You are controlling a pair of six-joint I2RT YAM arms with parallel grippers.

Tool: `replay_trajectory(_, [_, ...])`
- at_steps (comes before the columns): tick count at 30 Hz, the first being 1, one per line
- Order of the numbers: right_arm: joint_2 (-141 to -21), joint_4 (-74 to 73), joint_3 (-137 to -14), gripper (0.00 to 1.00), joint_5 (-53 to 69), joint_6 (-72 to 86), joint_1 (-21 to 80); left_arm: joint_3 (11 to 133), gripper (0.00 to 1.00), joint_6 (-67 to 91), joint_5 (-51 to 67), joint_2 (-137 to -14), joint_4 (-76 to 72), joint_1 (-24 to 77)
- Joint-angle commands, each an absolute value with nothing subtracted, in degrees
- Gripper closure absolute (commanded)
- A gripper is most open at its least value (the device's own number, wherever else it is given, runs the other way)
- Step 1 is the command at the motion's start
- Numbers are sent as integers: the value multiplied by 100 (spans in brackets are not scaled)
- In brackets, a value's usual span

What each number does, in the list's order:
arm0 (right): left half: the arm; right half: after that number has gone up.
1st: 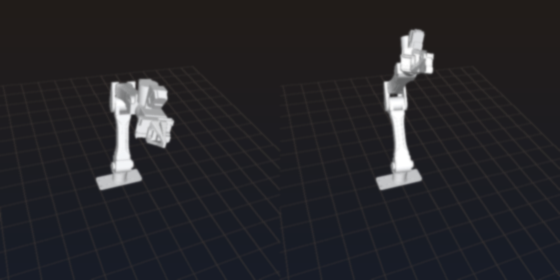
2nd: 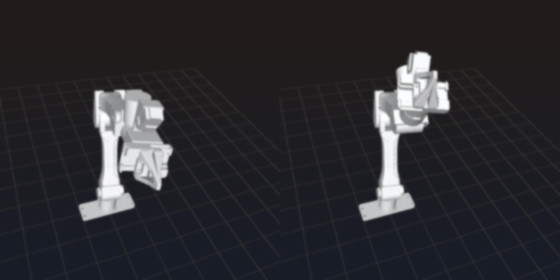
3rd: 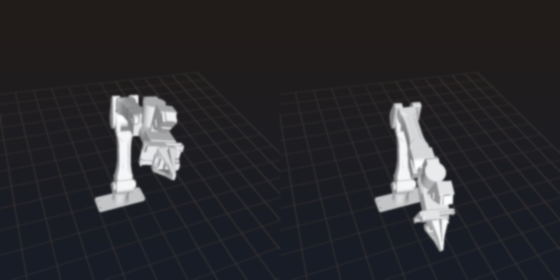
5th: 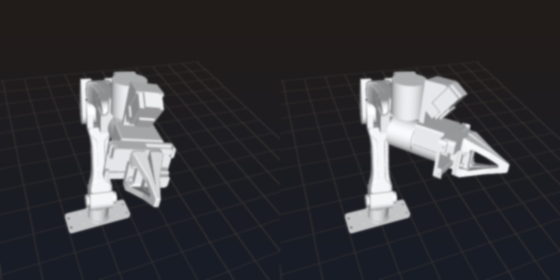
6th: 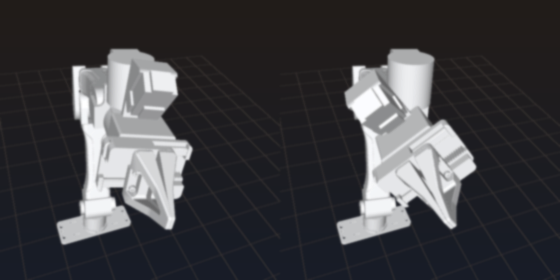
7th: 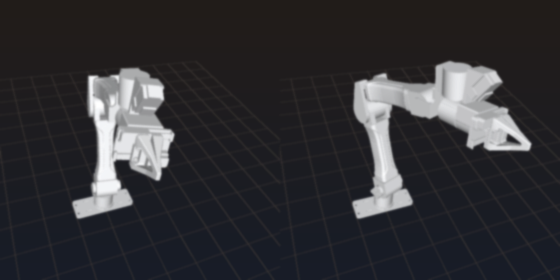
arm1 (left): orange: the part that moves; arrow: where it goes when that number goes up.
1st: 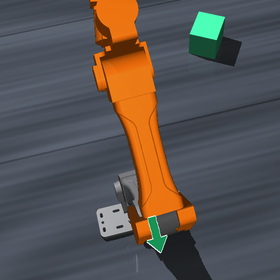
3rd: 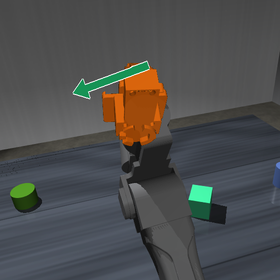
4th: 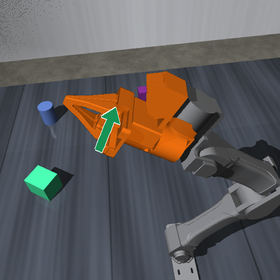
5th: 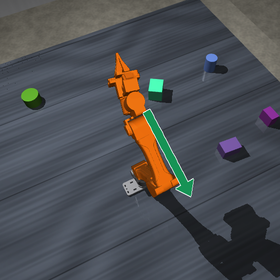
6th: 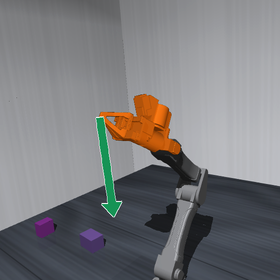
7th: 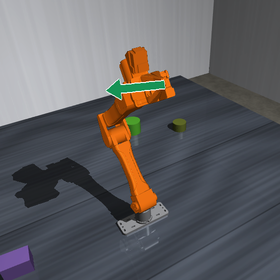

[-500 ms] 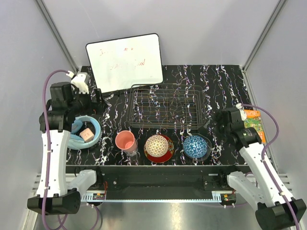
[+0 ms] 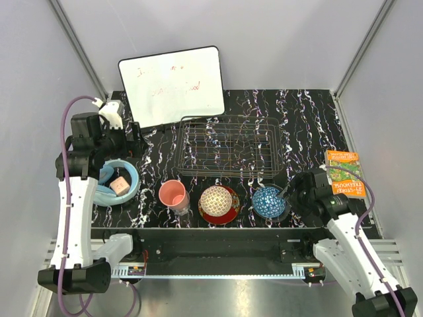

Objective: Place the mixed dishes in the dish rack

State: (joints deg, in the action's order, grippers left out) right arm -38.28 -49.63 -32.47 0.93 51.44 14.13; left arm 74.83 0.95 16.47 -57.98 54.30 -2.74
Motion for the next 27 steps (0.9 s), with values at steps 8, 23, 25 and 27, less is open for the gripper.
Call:
replay_trajectory(8, [-4007, -4580, -2760, 34, 299, 5133, 1424, 7523, 1, -97, 1406, -5783, 5177, -299])
replay_trajectory(23, [-4447, -4061, -2566, 63, 396, 5106, 1591, 7331, 1, -184, 1538, -5757, 5071, -299])
replay_trajectory(25, [-4456, -4043, -2566, 69, 413, 5098, 1617, 7286, 1, -228, 1538, -5731, 5054, -290])
replay_trajectory(27, [-4465, -4034, -2558, 77, 413, 5089, 1652, 7216, 1, -272, 1521, -5713, 5028, -290])
